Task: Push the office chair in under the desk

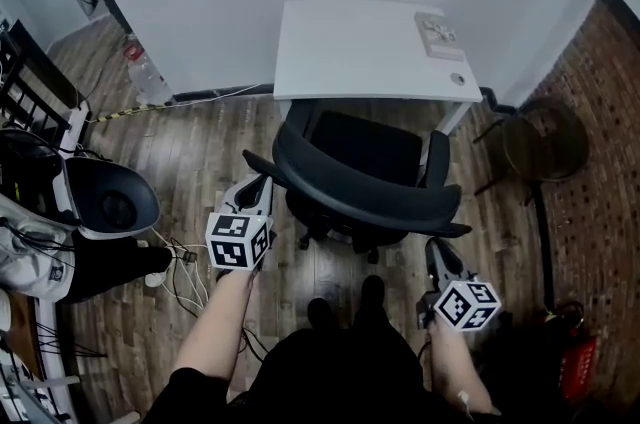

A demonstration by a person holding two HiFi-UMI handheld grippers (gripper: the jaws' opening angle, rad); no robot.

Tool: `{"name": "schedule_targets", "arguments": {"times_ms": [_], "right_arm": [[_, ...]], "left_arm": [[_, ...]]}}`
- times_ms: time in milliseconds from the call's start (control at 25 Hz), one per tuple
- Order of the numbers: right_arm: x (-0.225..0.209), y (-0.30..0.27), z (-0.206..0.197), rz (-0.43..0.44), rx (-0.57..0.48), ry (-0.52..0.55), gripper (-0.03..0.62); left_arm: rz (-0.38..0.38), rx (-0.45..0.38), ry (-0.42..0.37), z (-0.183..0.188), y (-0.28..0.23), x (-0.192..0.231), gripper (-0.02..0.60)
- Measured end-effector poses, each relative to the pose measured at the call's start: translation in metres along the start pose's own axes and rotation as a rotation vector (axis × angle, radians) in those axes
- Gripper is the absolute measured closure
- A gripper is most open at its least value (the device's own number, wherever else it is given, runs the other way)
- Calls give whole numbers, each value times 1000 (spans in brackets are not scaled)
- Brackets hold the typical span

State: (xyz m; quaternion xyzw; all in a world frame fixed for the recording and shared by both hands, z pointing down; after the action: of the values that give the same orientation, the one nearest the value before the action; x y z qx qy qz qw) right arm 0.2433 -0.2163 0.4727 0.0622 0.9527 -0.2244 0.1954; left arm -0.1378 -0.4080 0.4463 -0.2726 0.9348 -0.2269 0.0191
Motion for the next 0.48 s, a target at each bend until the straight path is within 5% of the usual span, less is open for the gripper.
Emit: {"name": "schedule_targets", "arguments": {"times_ms": [480], "right_arm": [[-36,-17,17,-61,20,-33,571]], "left_arm": [[-16,-2,45,-4,-22,-20,571]]}}
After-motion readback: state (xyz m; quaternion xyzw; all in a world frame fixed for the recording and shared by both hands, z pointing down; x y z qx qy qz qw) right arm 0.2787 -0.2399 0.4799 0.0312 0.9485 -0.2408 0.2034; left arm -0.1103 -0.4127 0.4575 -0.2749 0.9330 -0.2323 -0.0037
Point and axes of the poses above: the fingertips, and each gripper's own axes: y backward along the fingers, x to its left, z out of its top, the point moved 10 cm from there along y, backward along the fingers, and after that the axes turned 3 degrees about x, right-handed, at the moved point
